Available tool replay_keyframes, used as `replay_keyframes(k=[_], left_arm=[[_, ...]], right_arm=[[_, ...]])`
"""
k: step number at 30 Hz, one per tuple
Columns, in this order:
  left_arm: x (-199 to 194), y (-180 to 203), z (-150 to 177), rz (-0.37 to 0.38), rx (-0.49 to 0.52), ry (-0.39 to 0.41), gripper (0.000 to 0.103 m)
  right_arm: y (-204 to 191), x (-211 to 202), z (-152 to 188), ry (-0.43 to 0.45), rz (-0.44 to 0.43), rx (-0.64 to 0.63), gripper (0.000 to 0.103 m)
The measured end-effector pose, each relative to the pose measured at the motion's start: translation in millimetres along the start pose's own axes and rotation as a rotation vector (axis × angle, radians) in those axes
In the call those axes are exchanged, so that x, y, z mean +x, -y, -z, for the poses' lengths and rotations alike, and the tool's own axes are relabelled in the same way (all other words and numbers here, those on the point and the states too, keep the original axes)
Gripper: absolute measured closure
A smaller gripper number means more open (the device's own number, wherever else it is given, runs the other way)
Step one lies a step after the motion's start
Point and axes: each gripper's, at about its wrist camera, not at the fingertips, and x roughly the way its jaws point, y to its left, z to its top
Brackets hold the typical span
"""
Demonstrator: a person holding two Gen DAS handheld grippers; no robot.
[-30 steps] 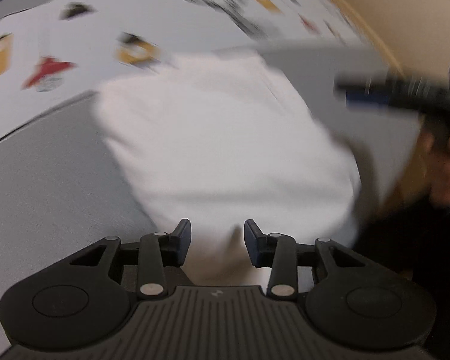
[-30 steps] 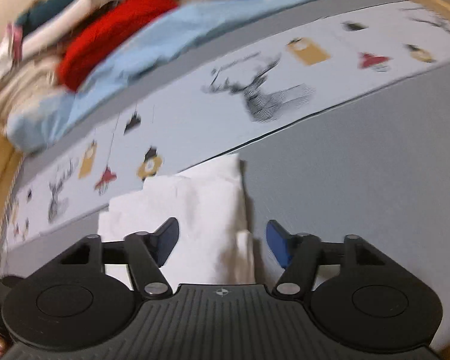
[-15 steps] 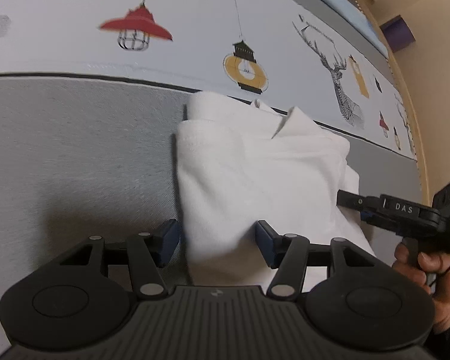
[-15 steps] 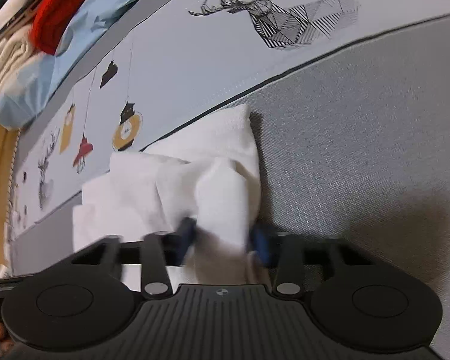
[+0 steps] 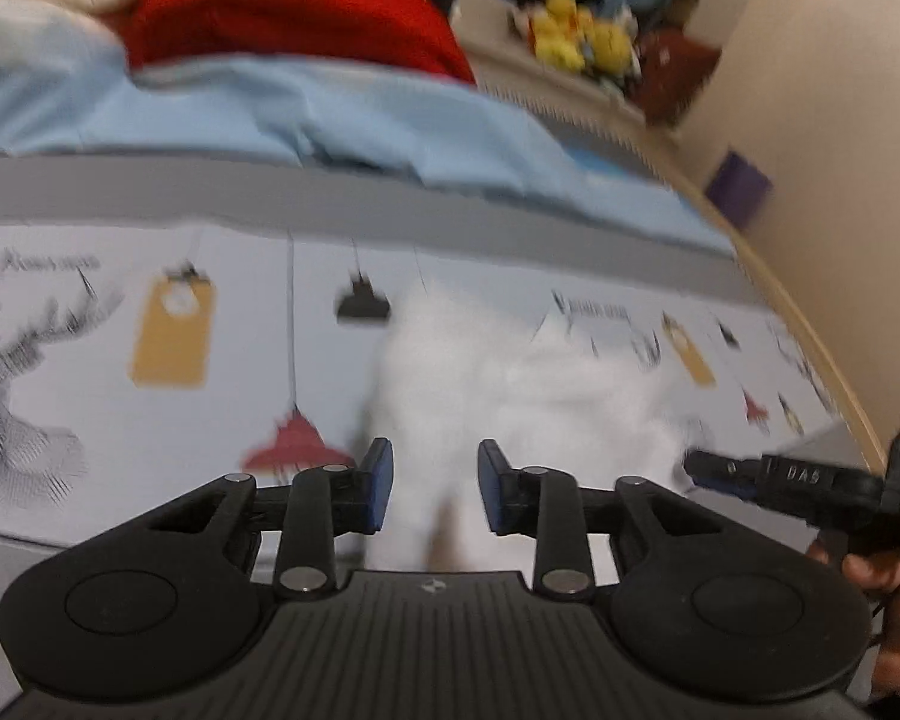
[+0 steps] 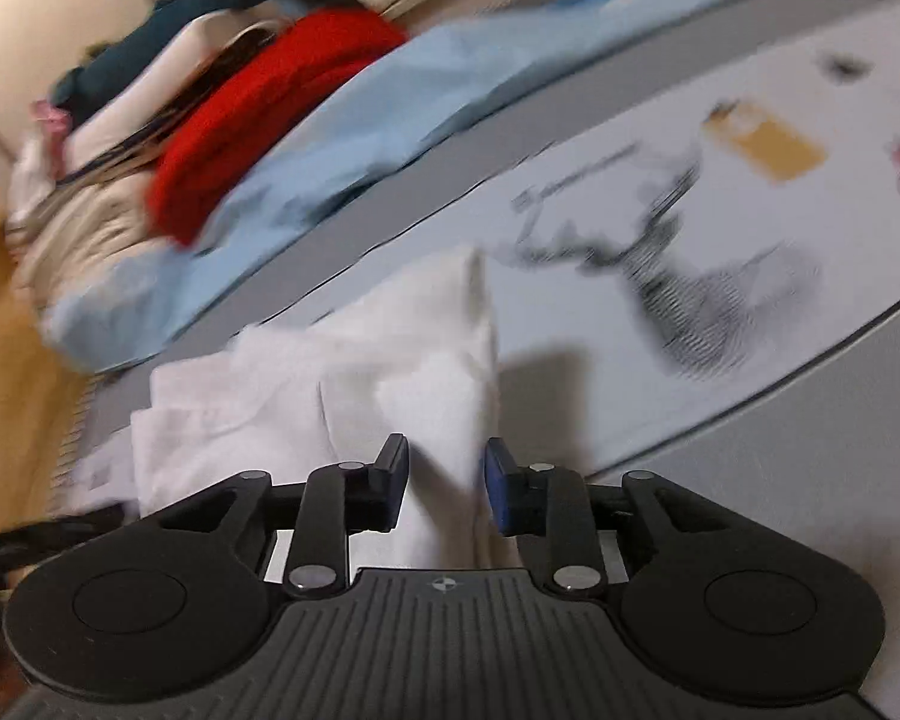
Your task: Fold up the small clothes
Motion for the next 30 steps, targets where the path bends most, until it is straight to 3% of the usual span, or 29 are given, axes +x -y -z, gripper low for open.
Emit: replay_keyframes(k=[2,4,6,8,9,10,11,12,14,17,18,22,26,30], left_arm=[[-2.8,0.5,0.9,0.021,-0.002,-0.007,0.067],[4.4,7.2,7.1,0.055,0.035,-0.061,0.067],[16.9,13.2,21.6,0.079,0.067,-0.142,0.067],[35.2,17.1,43.4,0.087,0.102,-0.263,0.067],[46.2,19.7,56.9,0.063,0.138,-0.336,0.067],[58.4,22.2,72.2,0.026,0.193,-0.411,0.071],[64.6,27.7,86.9,0.003,0.256,-0.454,0.071],[63.1,36.1,96.4,-0.015,0.324,-0.445,0.071],[53.0,51.6,101.9,-0.054,0.405,-0.416,0.069],[27.6,60.3,101.8,-0.079,0.399,-0.376,0.059],[17.5,62.1,100.1,-0.088,0.395,-0.352,0.049],[-36.0,77.1,92.2,-0.178,0.417,-0.198,0.024],[-103.6,93.0,94.0,-0.236,0.376,0.021,0.02],[-152.5,105.7,114.1,-0.274,0.289,0.111,0.019]], right_arm=[[-0.7,-7.3,-0.9,0.039,0.036,-0.003,0.073],[-9.8,-14.5,2.0,0.057,-0.001,-0.038,0.073],[-24.1,-15.2,8.6,0.04,-0.033,-0.153,0.073],[-37.2,-2.3,21.7,-0.069,-0.014,-0.295,0.075],[-39.2,11.6,31.1,-0.16,0.042,-0.363,0.075],[-34.7,26.3,44.5,-0.245,0.134,-0.423,0.065],[-27.3,31.9,51.6,-0.265,0.194,-0.434,0.059],[-20.0,31.5,51.2,-0.257,0.21,-0.398,0.052],[-12.4,20.8,41.0,-0.247,0.197,-0.306,0.054],[-17.3,-3.3,40.8,-0.177,0.327,-0.393,0.056],[-15.9,-14.6,40.1,-0.166,0.358,-0.402,0.056],[-14.0,-71.5,33.4,-0.067,0.3,-0.332,0.054],[-33.0,-132.5,47.5,0.054,0.245,-0.372,0.033],[-50.7,-179.0,78.7,0.117,0.187,-0.437,0.022]])
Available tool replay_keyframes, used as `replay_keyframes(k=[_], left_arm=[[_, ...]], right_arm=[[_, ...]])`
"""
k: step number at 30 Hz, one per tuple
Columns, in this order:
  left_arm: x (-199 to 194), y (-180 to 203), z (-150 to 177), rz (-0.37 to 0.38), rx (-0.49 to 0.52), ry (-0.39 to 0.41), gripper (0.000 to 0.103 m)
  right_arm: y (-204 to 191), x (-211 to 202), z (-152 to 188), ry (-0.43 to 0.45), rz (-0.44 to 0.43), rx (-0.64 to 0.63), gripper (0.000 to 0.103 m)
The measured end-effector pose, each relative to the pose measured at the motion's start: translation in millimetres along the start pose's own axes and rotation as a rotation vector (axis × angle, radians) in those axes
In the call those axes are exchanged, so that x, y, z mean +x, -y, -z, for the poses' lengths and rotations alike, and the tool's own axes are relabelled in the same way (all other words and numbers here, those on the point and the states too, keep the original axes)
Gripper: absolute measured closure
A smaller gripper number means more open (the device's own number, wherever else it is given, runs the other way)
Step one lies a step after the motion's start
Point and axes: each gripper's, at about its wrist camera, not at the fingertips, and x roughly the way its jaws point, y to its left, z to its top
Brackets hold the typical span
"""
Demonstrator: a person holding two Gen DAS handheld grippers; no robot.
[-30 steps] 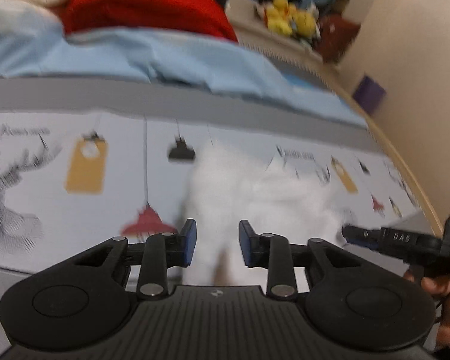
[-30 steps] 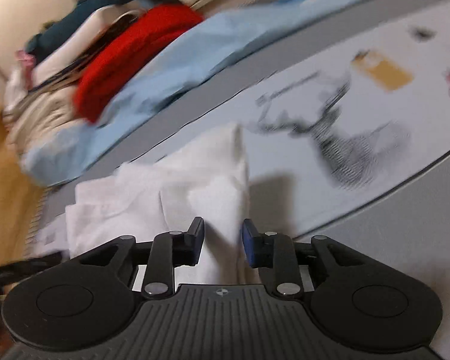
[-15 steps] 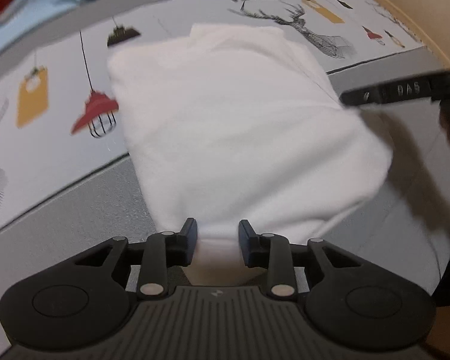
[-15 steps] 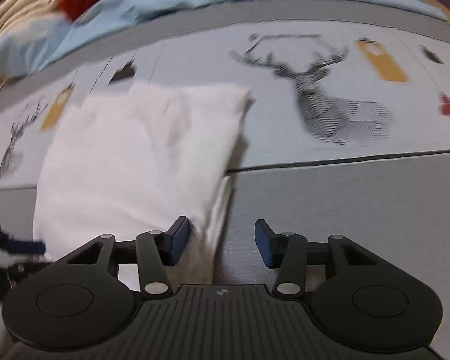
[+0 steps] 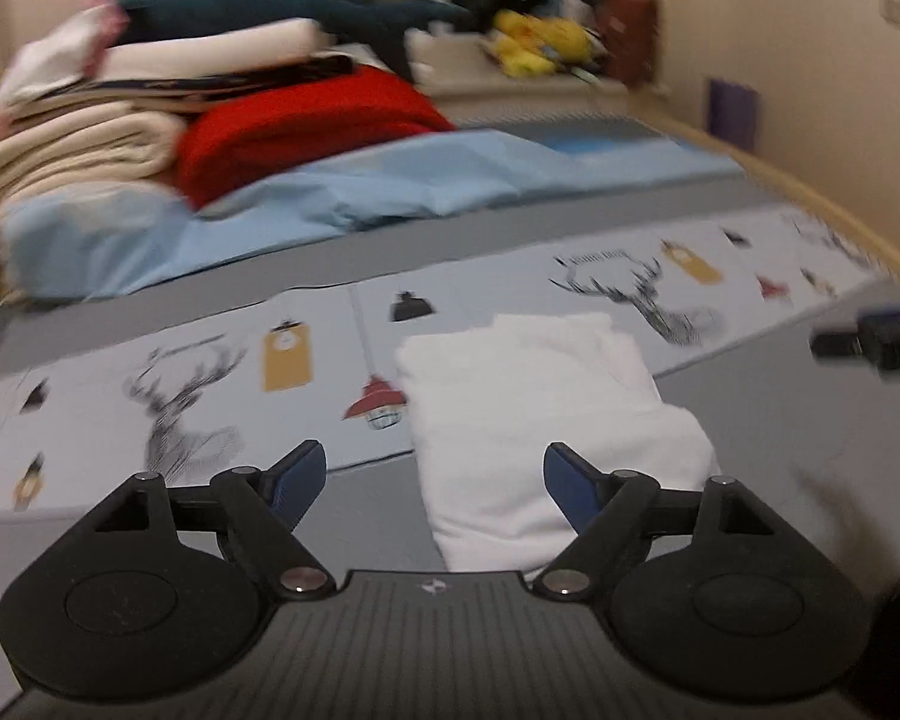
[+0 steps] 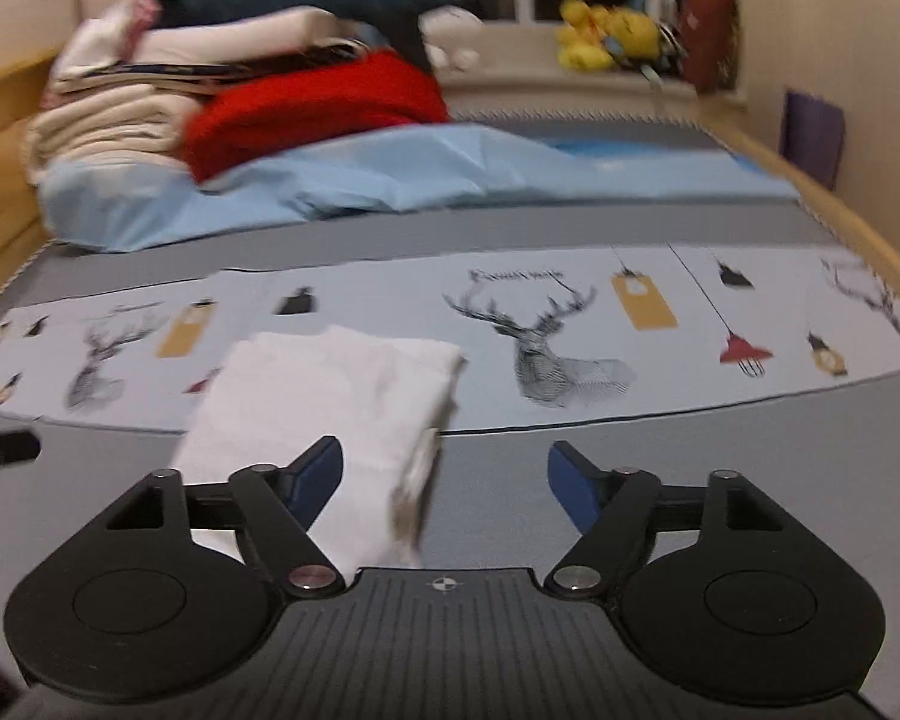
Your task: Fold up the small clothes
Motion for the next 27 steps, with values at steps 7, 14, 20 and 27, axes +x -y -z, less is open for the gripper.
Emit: replay_keyframes(k=[7,14,20,27], left_arm=[[-13.6,8.8,52.4,-0.067,-0.21,-0.063,0.012],[13.1,20.5,52.4,-0.04,-0.216,-0.163,0.012],[18.9,25.8,53.7,-0.02,-0.234,-0.166,0.012],[20.8,21.0,55.1,-0.026,-0.249,-0.173,0.012]], right_arm=[[-28.9,-25.8,35.1,0.018,0.019,-0.049,0.018],[-50.6,-17.2,43.4,-0.002,0.04,-0.102,0.018],[-62.7,-13.5,47.5,-0.034,0.005,-0.084,0.018],[-73.2,-7.8,48.2,-0.049,-0.012,-0.101,0.017]])
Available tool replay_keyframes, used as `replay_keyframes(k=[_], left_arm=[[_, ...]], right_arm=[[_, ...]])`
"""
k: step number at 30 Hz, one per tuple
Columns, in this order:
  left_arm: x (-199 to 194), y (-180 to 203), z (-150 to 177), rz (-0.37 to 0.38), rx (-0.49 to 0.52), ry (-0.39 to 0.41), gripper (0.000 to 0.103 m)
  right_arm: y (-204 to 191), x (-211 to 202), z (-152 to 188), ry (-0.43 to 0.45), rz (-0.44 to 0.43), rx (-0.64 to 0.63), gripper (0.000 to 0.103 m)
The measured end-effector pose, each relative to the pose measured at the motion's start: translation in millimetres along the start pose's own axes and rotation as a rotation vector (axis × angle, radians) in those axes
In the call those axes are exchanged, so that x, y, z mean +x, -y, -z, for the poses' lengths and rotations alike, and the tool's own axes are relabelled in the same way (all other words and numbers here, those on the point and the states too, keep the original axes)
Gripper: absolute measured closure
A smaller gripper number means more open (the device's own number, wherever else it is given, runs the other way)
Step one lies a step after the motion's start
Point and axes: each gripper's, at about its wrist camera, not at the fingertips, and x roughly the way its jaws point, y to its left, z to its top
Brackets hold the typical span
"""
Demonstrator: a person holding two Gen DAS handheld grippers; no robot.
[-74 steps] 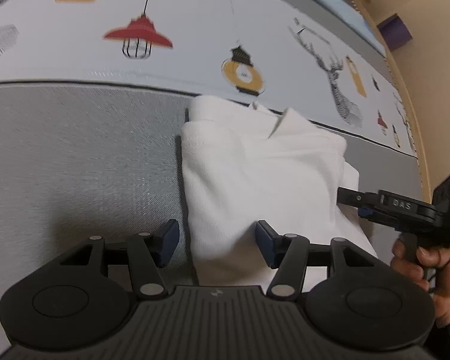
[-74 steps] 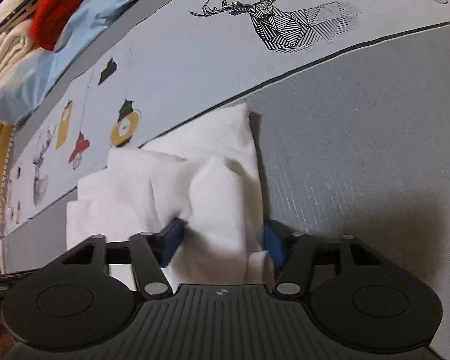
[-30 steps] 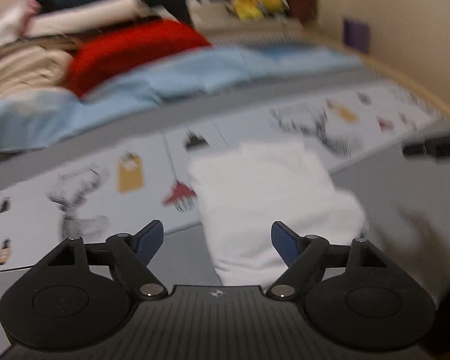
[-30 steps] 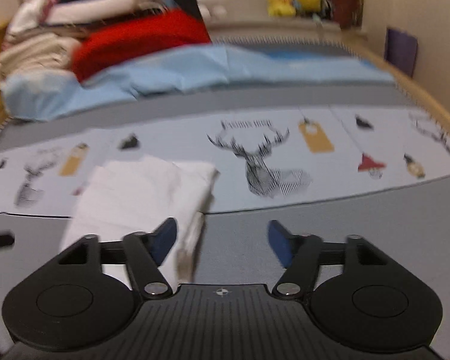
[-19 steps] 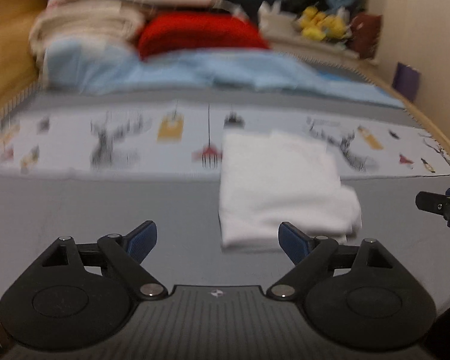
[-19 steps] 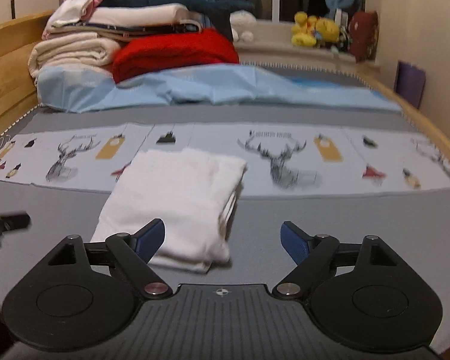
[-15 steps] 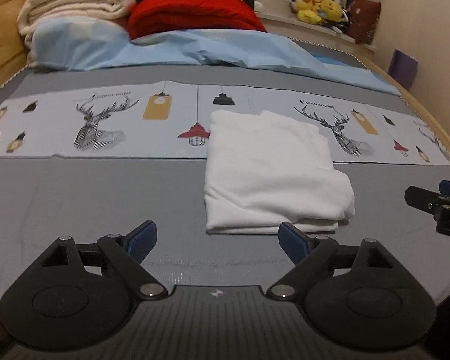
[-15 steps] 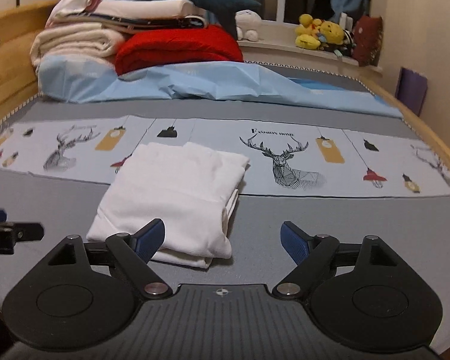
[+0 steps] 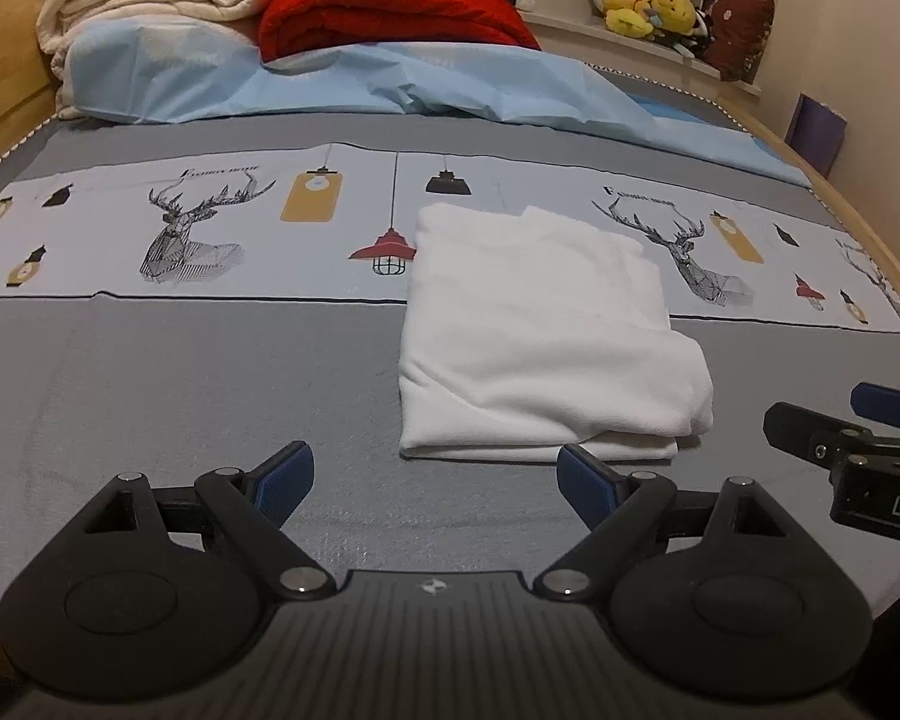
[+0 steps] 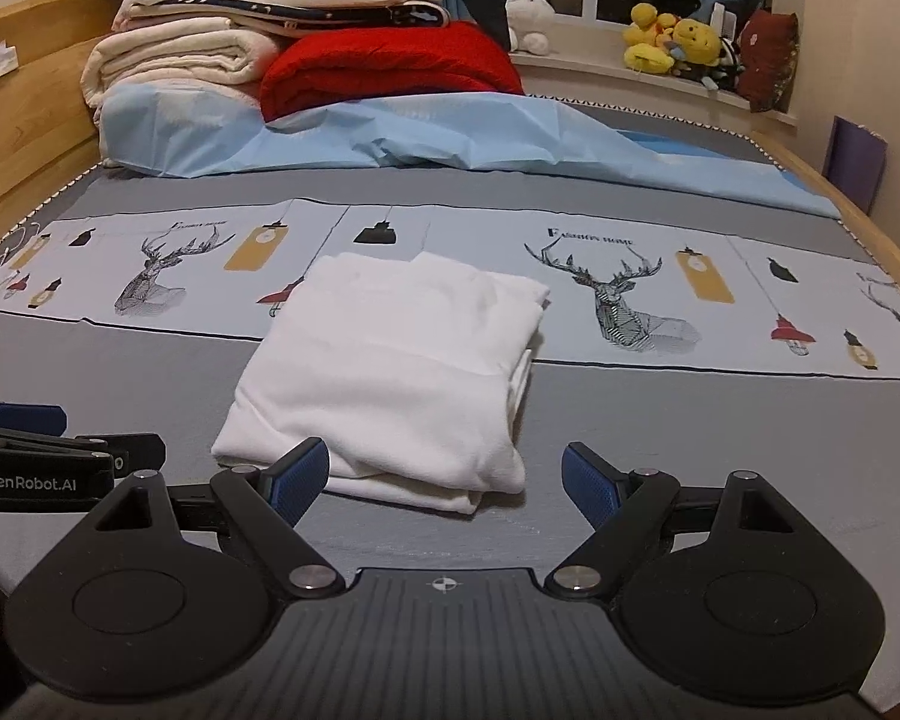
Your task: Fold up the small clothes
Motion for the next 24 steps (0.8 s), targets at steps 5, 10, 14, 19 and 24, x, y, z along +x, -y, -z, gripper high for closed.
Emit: replay_keyframes(k=[5,10,14,19,24], left_arm=[[-0.1,-3.6,-0.4,-0.001,-0.013,-0.002,0.012],[-0.2,-3.8,-1.2,0.002,-0.013,-0.002,0.012],[-0.1,-4.4,-1.2,0.005,-0.014,0.001,0.012],[0.1,-4.2,-0.6,0.005,-0.006,0.006,0.012],[-0.1,-5.4,-0.2,0.009,-0.004,0.01,0.011]], right_arm=[[-2.8,2.9,-1.1,-0.008,-0.009,0.016,0.017],[-5.3,4.7,-0.4,-0.015,-0.008,0.01,0.017],[-3.0,5.6,-0.7,-0.018,-0.008,0.014,0.017],[-4.0,5.6,-0.5,-0.02,-0.008,0.012,0.017],[-4.3,5.3,-0.4,-0.02,-0.008,0.014,0.017]])
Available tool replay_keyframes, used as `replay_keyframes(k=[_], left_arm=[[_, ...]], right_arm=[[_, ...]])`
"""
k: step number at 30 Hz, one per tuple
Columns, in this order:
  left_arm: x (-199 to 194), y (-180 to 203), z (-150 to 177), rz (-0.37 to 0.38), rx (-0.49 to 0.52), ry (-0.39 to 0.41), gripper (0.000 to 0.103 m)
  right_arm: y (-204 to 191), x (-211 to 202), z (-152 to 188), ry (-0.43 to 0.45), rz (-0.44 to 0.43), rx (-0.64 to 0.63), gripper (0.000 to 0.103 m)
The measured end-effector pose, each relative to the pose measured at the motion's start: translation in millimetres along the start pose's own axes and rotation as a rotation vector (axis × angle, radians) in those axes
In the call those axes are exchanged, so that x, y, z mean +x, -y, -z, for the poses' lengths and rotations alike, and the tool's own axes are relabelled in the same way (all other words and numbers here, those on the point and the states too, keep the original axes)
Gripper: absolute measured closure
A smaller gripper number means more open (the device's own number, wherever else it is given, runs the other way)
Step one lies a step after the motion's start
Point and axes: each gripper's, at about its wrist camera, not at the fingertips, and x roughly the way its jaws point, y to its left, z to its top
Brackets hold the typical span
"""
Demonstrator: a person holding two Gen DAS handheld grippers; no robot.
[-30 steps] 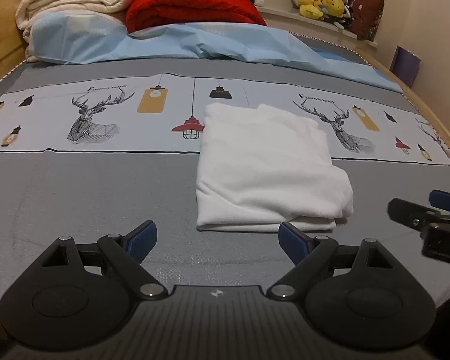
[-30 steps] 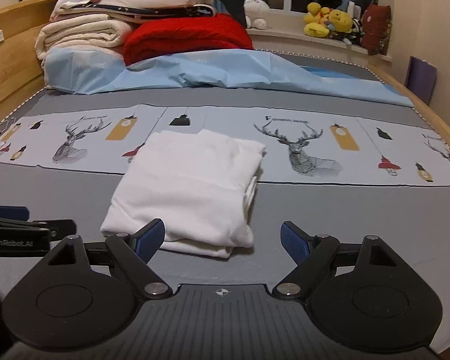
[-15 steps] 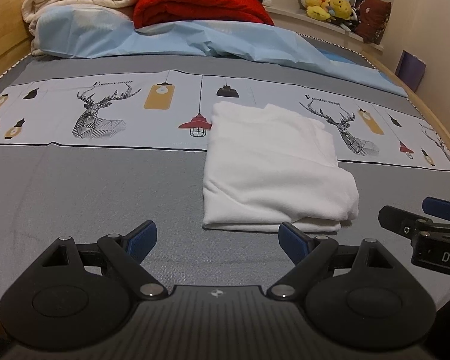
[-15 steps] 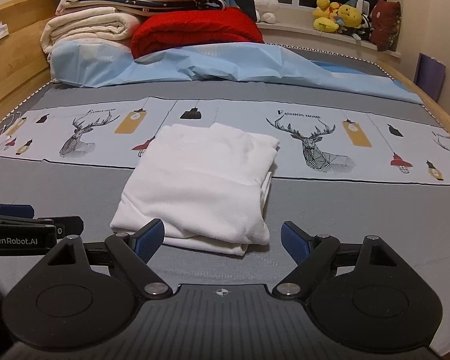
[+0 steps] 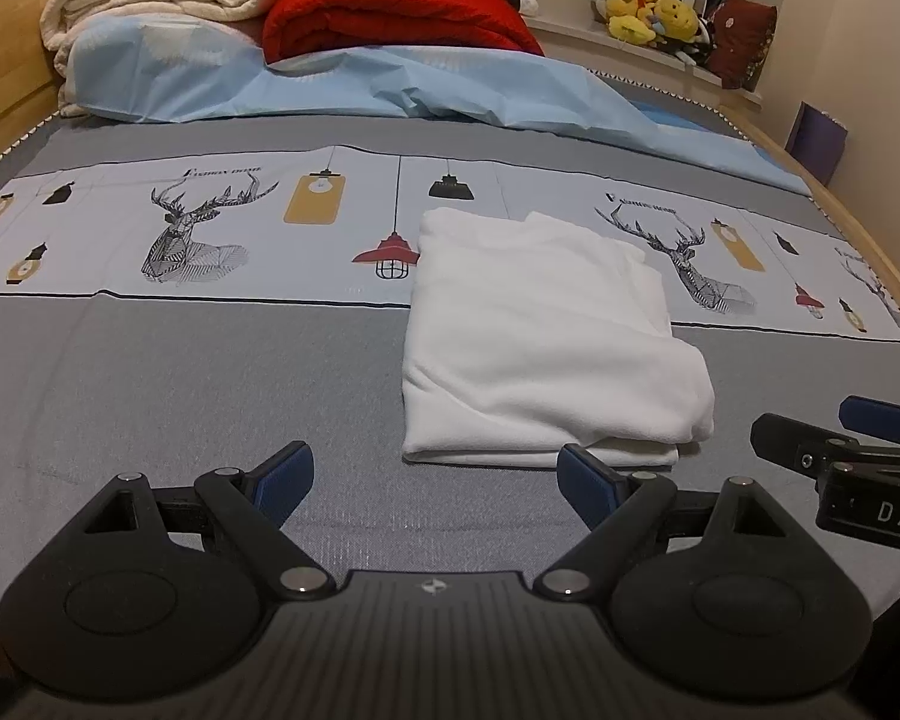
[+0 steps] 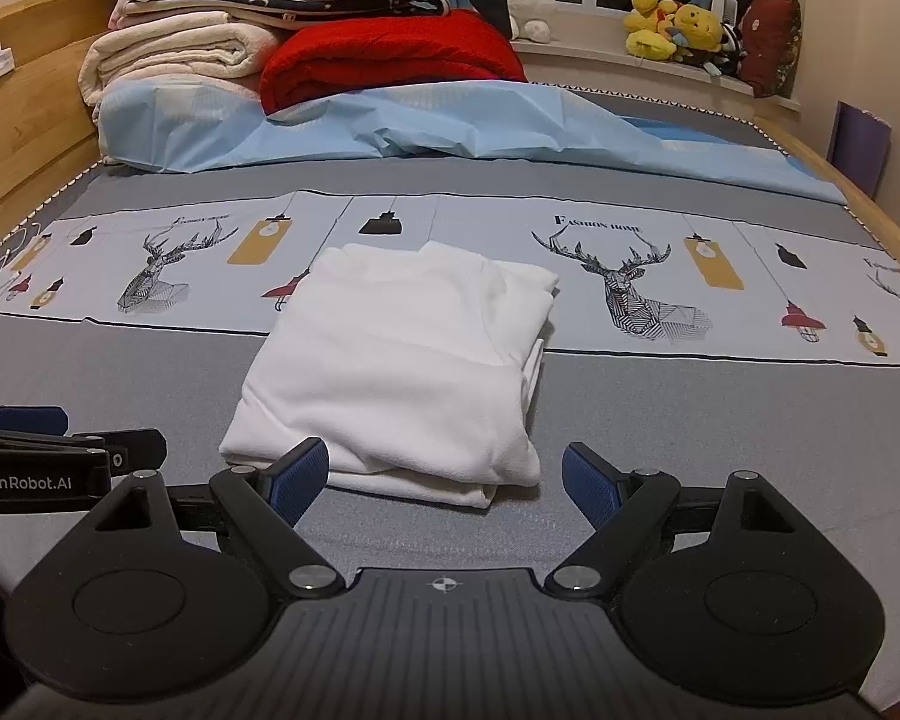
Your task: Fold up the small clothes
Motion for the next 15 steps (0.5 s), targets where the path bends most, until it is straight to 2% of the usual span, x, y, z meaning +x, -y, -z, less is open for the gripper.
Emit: replay_keyframes(k=[15], left_arm=[[-0.3,0.7,0.3,0.005,0.011,0.005,0.011]], right_arm=[[-1.0,-1.3,-1.4,0.002,-0.002,0.004,0.017]])
